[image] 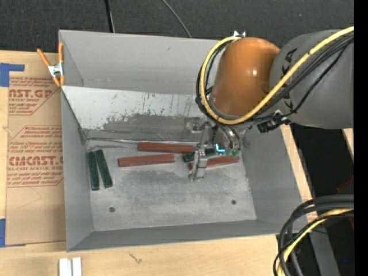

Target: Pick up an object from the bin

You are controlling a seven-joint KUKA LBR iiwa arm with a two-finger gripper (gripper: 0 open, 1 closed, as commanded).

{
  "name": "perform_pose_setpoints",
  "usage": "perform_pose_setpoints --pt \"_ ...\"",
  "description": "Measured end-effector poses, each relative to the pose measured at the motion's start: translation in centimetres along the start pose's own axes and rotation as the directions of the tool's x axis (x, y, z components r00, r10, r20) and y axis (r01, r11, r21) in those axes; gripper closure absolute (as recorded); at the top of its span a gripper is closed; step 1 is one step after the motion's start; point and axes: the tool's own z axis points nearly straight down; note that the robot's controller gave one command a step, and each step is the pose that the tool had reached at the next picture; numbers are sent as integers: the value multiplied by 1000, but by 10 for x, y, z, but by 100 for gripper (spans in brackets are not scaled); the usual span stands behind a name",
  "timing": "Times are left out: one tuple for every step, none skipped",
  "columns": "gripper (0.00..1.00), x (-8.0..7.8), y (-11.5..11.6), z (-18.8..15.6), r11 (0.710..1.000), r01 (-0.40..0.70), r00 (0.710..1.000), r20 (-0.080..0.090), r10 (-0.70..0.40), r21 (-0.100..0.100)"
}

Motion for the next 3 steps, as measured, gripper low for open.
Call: perform_pose_setpoints --pt "0 0 0 0 1000 0 1000 1 0 0" --pt "0 -19 -8 50 1000 -12 1000 9 12 -1" --pt "0 -12 -25 114 1000 -30 1000 2 30 -1"
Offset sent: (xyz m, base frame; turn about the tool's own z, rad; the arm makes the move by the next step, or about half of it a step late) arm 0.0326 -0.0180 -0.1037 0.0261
